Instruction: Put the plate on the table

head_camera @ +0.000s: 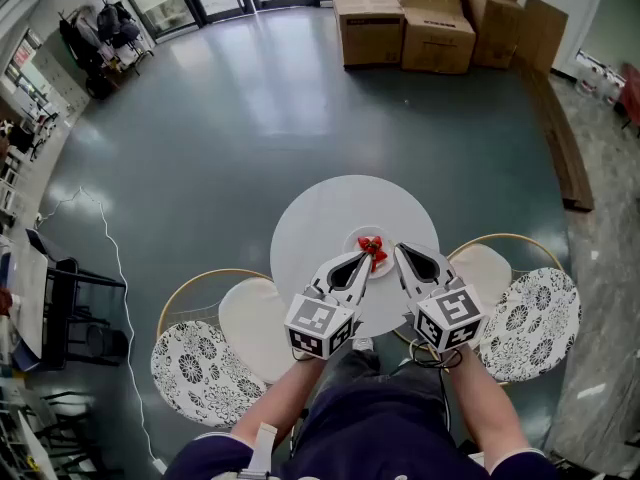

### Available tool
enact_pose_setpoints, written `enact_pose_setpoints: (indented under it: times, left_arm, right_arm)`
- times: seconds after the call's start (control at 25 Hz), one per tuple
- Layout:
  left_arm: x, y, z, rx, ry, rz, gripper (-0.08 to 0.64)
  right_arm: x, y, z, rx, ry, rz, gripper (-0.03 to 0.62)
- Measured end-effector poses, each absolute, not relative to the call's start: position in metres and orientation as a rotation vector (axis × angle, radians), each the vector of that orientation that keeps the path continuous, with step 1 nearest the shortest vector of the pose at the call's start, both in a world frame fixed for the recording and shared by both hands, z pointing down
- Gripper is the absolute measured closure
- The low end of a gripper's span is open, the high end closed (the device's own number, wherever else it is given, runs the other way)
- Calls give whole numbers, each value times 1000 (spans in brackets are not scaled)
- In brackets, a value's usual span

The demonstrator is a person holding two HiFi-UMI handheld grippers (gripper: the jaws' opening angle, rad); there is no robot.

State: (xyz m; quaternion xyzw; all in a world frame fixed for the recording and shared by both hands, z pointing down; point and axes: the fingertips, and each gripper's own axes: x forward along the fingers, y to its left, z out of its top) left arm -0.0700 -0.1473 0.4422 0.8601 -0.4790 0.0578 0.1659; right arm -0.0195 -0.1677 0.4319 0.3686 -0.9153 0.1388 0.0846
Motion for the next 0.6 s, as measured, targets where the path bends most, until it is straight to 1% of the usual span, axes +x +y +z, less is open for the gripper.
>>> enact_pose_setpoints:
  times: [0.6]
  left_arm:
    - [-67,-148,446,2441,-1361,167,554]
  right_arm:
    - [-17,-168,427,1100,-2756,426,588]
